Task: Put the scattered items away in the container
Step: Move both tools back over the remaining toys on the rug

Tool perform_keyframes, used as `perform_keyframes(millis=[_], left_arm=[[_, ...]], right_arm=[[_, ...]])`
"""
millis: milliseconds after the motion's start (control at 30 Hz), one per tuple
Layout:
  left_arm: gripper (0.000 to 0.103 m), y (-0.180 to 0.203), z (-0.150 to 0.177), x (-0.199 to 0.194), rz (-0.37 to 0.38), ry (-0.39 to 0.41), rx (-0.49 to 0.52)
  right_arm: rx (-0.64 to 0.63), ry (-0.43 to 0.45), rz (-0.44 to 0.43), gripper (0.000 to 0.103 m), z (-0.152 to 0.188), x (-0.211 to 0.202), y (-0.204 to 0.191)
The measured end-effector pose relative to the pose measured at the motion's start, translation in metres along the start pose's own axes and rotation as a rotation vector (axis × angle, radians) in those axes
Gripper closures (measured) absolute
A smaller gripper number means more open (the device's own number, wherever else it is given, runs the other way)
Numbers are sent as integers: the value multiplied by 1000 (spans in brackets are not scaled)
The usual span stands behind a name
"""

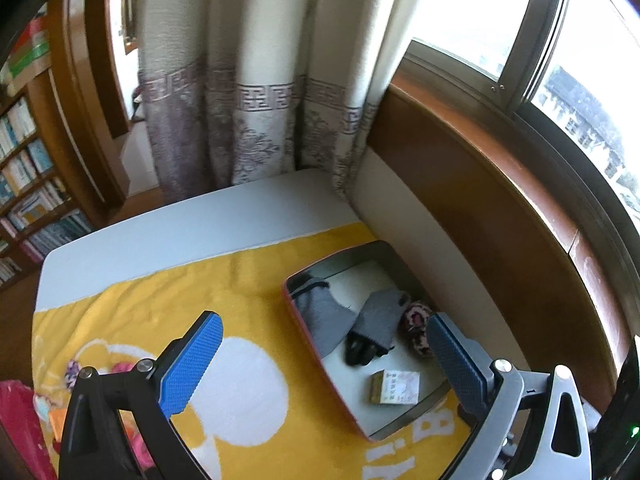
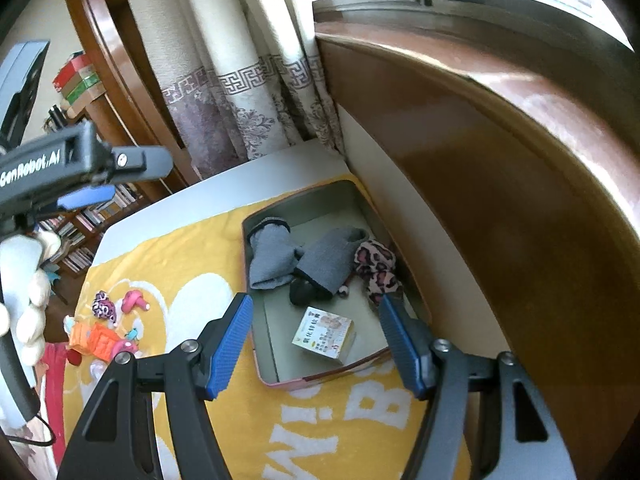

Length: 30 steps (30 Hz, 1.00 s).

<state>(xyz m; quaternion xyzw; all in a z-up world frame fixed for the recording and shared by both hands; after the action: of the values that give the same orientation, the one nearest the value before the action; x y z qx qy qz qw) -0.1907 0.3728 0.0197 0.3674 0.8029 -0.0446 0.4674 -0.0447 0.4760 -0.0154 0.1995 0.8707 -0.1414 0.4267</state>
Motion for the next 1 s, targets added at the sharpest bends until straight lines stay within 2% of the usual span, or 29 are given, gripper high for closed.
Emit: perform_keyframes(millis=[333, 533, 1000], left_arm=[[0, -31, 32, -47, -65, 38, -61], [0, -56, 52, -68, -94, 47, -111], [0, -108, 96, -116, -138, 62, -200]], right_arm=[[-85, -5, 1, 33, -1, -22, -36], [-128, 21, -2, 33, 0, -37, -59], [-210, 54, -42, 33, 11, -63, -124]])
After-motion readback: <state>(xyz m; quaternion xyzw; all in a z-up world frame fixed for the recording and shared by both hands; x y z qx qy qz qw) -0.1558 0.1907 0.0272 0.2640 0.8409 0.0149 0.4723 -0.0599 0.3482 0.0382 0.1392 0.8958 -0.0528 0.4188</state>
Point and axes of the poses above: each gripper's, at about its wrist camera, not at the fingertips, and x roughly the way its jaws point, y to its right, z to its underside, the point moved 7 cm from there along x, roughly the way its jaws point, and after that the axes turned 9 degrees about z, right-handed, at the moved point
